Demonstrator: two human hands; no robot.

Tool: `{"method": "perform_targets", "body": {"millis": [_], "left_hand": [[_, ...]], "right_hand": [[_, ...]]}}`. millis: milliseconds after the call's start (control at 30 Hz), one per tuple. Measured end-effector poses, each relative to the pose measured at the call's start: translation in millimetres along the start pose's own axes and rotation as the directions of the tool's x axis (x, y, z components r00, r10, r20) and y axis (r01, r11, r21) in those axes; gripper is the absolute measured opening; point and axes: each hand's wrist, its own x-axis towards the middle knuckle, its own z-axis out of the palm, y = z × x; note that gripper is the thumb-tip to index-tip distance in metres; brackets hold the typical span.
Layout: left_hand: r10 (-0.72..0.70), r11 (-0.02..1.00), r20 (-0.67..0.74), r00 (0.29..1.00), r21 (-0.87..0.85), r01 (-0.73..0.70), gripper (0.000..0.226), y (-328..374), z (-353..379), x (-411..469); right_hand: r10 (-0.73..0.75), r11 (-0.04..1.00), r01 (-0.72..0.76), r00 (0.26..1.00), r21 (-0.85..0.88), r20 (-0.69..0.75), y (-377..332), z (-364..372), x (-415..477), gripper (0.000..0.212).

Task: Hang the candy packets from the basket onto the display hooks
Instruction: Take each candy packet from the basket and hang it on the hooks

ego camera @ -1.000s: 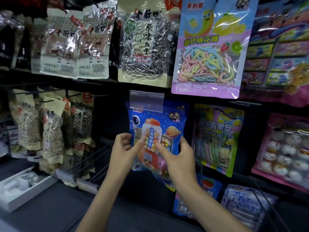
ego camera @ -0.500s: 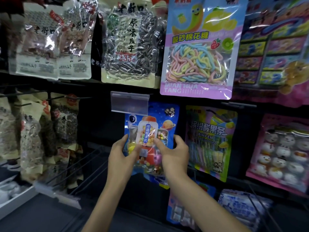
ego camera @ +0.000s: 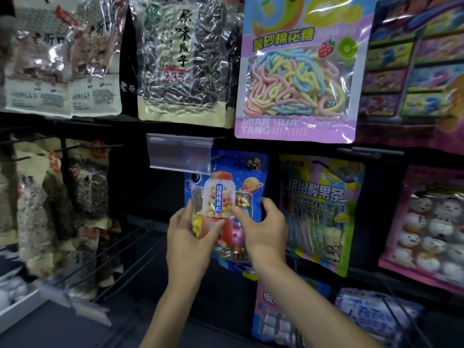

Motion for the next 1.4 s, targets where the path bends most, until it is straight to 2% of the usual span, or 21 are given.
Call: {"method": "perform_targets", "body": {"millis": [133,333,500,600,733,1033,1200,1400], "left_hand": [[-0.004,0.996,-0.017,1.0,0.088,0.006,0.092,0,2,2],[0.002,0.993,-0.052,0.999,0.121,0.004,0.09,6,-6,-8],[0.131,0.937,-0.018,0.991,0.329,-0.118,0.095,14,-14,-16],[0.176,0.91,-0.002,0.984,0.383,-0.162,0.1,20,-16,-20],[0.137,0.901,0.07,0.988,0.406,-0.154,0.11,26,-17,-22],[0.114,0.853,0.101,0.988,0.5,-0.15,0.113,42,-24,-31],[0.133,0.828,0.098,0.986,0.537,-0.165,0.104,58,-32,-50],[0.149,0.842,0.155,0.977,0.498,-0.208,0.091,85,-41,-94]], "right_hand": [[-0.034,0.996,0.029,0.998,-0.079,-0.06,7,5,2,0.022],[-0.021,0.995,0.018,0.999,-0.102,-0.028,7,2,-7,0.031],[-0.046,0.981,0.031,0.996,-0.189,-0.076,10,7,-10,0.032],[-0.034,0.981,0.017,0.996,-0.195,-0.084,9,6,-10,0.035],[0.0,0.978,-0.017,0.997,-0.209,-0.078,10,3,-10,0.037],[0.055,0.938,-0.068,0.997,-0.341,-0.047,2,-12,-21,0.057],[0.072,0.907,-0.069,0.997,-0.415,-0.009,-12,-33,-36,0.071],[-0.021,0.829,0.083,0.993,-0.553,0.119,-42,-83,-77,0.07]]}}
